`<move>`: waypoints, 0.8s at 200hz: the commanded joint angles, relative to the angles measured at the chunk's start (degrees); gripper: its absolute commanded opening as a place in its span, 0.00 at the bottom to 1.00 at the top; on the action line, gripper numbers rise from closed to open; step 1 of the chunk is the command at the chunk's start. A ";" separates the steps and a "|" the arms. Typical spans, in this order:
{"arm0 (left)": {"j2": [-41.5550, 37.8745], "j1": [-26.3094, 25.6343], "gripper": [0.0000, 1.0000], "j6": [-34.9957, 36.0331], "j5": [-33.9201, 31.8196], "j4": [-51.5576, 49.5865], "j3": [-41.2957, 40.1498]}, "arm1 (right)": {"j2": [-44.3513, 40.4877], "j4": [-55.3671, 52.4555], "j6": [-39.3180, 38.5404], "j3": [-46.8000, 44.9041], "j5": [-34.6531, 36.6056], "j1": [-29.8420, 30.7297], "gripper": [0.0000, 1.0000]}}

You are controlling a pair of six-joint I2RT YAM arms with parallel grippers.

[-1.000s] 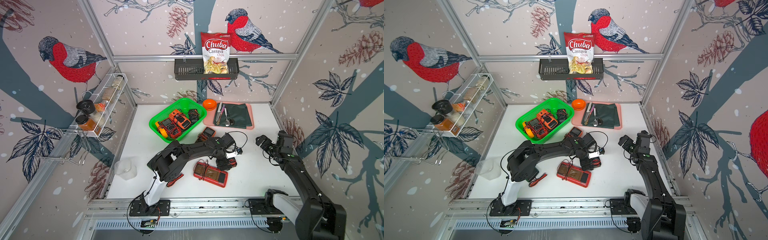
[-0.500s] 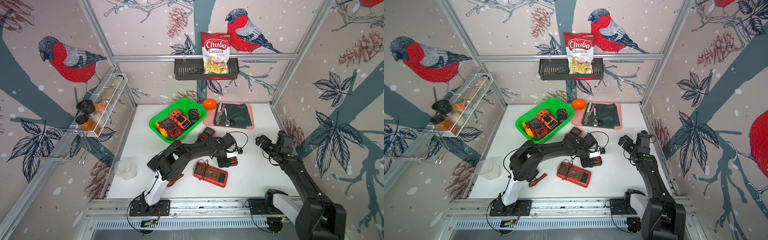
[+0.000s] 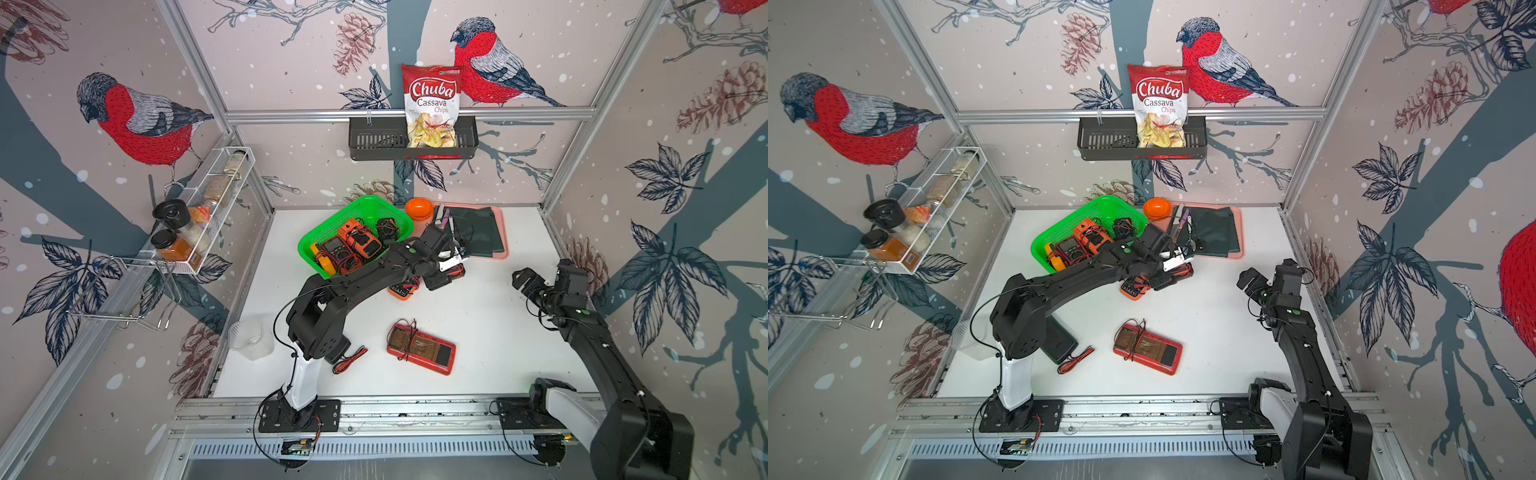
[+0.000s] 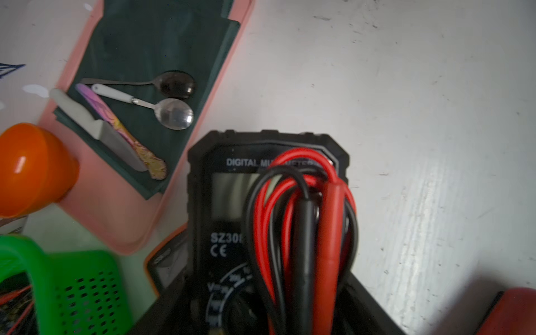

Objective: Put the multimeter into the basket
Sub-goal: Pick up the multimeter from the center of the board, then place the multimeter in the basket.

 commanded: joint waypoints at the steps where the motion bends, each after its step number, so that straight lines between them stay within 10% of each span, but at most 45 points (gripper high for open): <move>1: -0.56 3.63 0.01 1.42 -3.13 3.83 2.16 | -0.07 2.11 -0.23 -0.24 0.41 0.47 1.00; 160: 16.86 23.02 0.01 0.14 0.18 12.52 22.96 | 5.88 3.38 3.01 4.51 12.02 14.41 1.00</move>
